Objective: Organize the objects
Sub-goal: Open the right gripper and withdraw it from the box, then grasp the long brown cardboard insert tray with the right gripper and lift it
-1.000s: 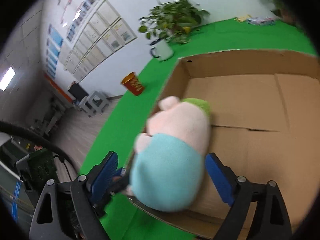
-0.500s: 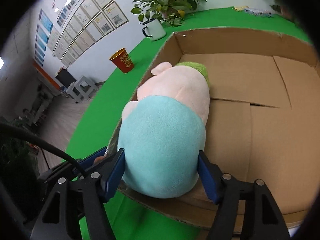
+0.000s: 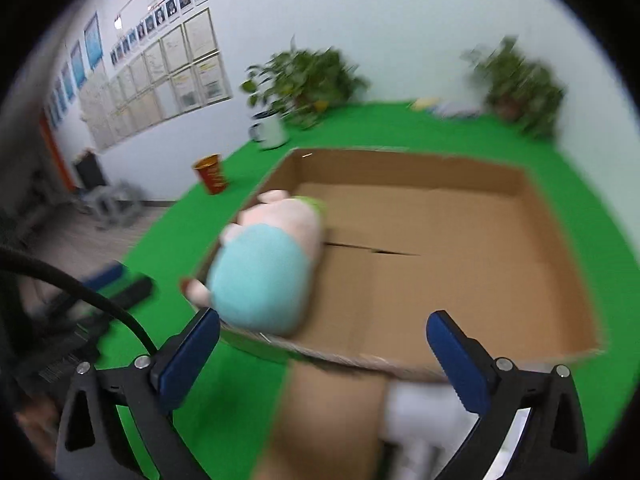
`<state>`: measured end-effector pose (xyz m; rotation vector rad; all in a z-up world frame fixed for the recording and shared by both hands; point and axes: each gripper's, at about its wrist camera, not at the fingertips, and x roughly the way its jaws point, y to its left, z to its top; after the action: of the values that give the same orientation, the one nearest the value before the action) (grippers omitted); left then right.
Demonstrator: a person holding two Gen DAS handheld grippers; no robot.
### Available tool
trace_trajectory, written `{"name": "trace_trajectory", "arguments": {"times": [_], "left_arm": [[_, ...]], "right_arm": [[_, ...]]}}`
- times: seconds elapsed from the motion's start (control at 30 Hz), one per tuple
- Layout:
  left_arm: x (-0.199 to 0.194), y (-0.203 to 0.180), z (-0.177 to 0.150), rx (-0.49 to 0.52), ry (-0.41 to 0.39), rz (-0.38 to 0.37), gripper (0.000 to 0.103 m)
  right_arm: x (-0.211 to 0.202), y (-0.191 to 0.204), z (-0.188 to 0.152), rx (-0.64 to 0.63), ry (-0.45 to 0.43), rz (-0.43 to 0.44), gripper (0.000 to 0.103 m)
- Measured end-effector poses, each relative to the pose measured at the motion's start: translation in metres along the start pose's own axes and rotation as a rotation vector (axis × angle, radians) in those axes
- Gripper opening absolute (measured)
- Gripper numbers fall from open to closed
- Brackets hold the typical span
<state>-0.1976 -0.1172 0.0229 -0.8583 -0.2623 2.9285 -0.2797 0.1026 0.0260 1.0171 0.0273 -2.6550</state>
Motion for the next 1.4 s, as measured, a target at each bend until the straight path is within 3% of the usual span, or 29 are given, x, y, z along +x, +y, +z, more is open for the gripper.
{"name": "trace_trajectory", "arguments": {"times": [0.2,0.23,0.4,0.6,0.83,1.07,1.17,1.27,1.33,1.4], "left_arm": [[-0.044,-0.052,-0.015,0.075,-0.077,0.022,0.096],[-0.051,-0.061,-0.019,0.082,-0.084,0.009,0.1],[-0.077,-0.085,-0.03,0.103,-0.093,-0.033,0.101],[-0.088,-0.095,-0.044,0.074,-0.034,-0.059,0.101],[-0.088,-0.085,-0.065,0.007,0.045,-0.106,0.101],[-0.065,-0.077,-0.085,-0.056,0.157,-0.192,0.101],[-0.051,-0.068,-0.092,-0.13,0.212,-0.252,0.101],[-0.039,-0.061,-0.096,-0.161,0.242,-0.273,0.101],[-0.033,-0.058,-0.1,-0.17,0.258,-0.279,0.1],[-0.028,-0.056,-0.106,-0.182,0.28,-0.293,0.1]], "right_arm": [[-0.045,0.002,-0.046,0.009,-0.041,-0.009,0.103],[-0.047,0.004,-0.051,0.013,-0.038,-0.001,0.103],[-0.064,0.009,-0.078,0.02,-0.033,-0.007,0.103],[-0.081,0.005,-0.101,0.035,-0.01,-0.011,0.103],[-0.096,0.02,-0.128,0.027,0.043,0.057,0.103],[-0.081,0.046,-0.153,-0.027,0.129,0.058,0.103],[-0.068,0.052,-0.156,-0.021,0.173,0.082,0.103],[-0.058,0.06,-0.16,-0.055,0.189,0.043,0.103],[-0.053,0.062,-0.163,-0.073,0.191,0.021,0.093],[-0.051,0.061,-0.165,-0.075,0.179,0.015,0.091]]}}
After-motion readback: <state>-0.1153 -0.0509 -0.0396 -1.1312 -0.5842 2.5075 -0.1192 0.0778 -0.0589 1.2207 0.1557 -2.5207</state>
